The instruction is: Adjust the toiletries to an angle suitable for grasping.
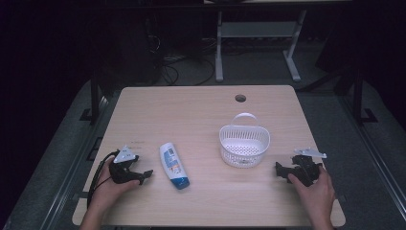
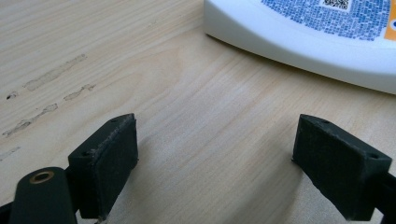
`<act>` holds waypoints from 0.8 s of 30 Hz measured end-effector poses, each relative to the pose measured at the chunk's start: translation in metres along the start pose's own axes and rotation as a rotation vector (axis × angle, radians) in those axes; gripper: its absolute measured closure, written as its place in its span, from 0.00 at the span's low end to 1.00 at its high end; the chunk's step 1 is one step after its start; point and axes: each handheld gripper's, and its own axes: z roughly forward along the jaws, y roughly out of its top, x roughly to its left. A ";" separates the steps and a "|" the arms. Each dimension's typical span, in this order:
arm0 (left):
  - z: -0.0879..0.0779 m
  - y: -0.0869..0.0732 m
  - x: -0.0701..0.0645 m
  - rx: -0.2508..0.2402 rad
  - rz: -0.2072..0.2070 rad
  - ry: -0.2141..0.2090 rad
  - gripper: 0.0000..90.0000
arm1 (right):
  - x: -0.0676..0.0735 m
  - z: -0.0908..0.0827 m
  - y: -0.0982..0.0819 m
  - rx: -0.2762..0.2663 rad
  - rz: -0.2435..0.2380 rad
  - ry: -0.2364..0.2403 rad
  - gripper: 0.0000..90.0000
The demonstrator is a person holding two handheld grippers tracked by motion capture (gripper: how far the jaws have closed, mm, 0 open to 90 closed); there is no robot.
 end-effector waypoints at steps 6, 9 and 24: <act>0.000 0.000 0.000 0.000 0.000 0.001 0.15 | 0.000 0.000 0.000 0.000 -0.006 0.003 0.00; 0.000 0.000 -0.001 -0.002 -0.006 0.009 0.16 | 0.000 0.000 0.000 0.000 -0.005 0.003 0.01; -0.013 0.005 -0.001 0.014 -0.016 -0.036 0.63 | 0.000 -0.001 -0.001 -0.002 -0.008 0.006 0.01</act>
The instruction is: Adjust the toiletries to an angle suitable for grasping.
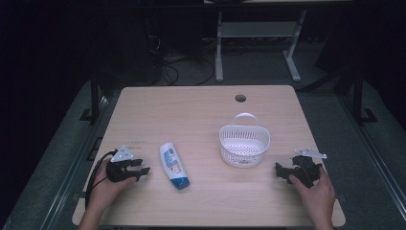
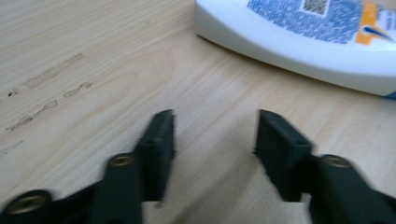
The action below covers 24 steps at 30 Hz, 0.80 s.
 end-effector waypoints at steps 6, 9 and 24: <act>-0.011 0.005 0.000 -0.015 -0.001 -0.043 0.90 | 0.000 0.000 0.000 0.000 -0.001 0.000 0.01; -0.017 0.011 -0.005 -0.035 -0.022 -0.068 1.00 | 0.000 0.000 0.000 0.000 -0.002 0.000 0.01; -0.018 0.025 -0.025 -0.073 -0.017 -0.170 1.00 | 0.000 0.000 0.000 0.001 -0.001 0.000 0.00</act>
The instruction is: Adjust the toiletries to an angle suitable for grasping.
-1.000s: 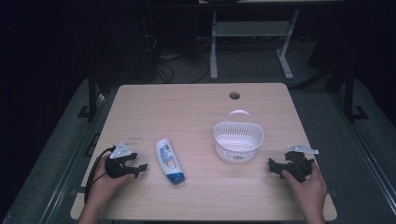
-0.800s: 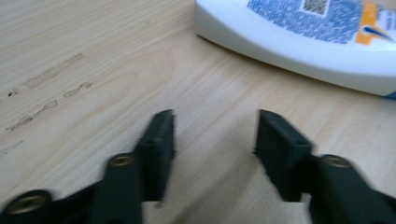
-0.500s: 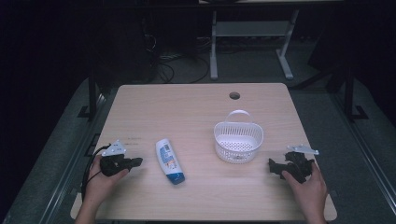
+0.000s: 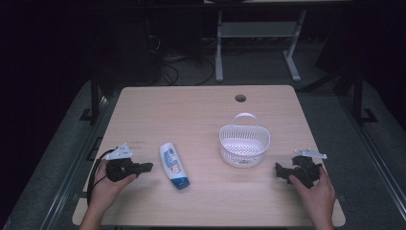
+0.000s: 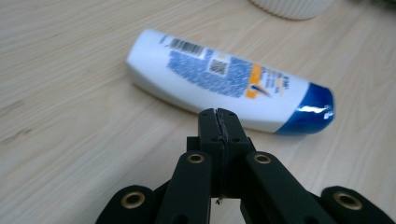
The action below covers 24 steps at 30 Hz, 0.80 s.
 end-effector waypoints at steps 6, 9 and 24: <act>0.010 0.005 -0.011 0.013 0.032 -0.044 1.00 | 0.000 0.000 0.000 0.000 0.000 0.000 0.01; 0.014 0.007 -0.017 0.016 0.050 -0.061 1.00 | 0.000 0.000 0.000 0.000 0.000 0.000 0.01; 0.033 0.011 -0.033 0.053 0.102 -0.129 1.00 | 0.000 0.000 0.000 0.000 0.000 0.000 0.01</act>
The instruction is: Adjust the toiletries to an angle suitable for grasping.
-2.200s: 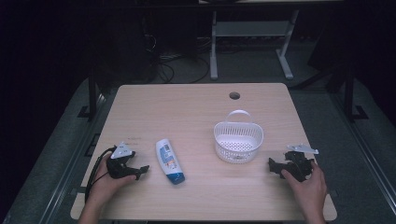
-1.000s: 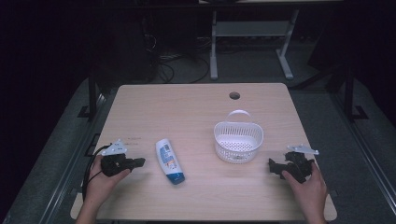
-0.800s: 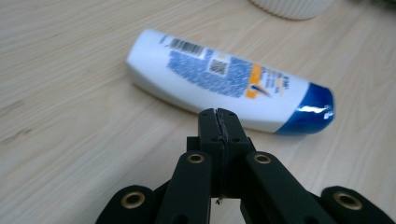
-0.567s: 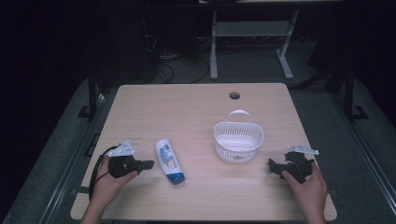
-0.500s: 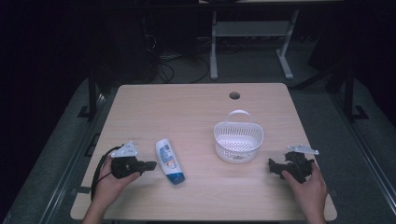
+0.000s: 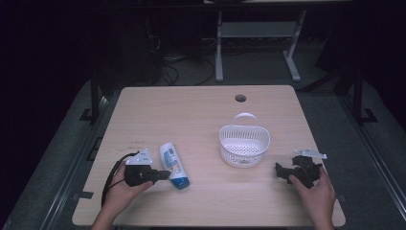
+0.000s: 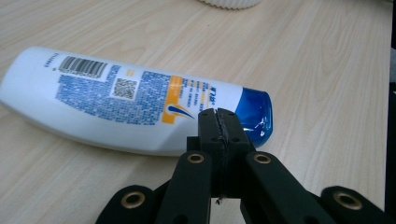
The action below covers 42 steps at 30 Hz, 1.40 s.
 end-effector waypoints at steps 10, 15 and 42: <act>0.010 -0.001 -0.002 0.040 0.015 -0.011 1.00 | 0.000 0.000 0.000 0.000 0.000 0.000 0.01; 0.013 -0.001 -0.004 0.048 0.018 -0.017 1.00 | 0.000 0.000 0.000 0.000 0.000 0.000 0.01; 0.035 0.019 -0.004 0.037 0.010 -0.004 1.00 | 0.000 0.000 0.000 0.000 0.000 0.000 0.01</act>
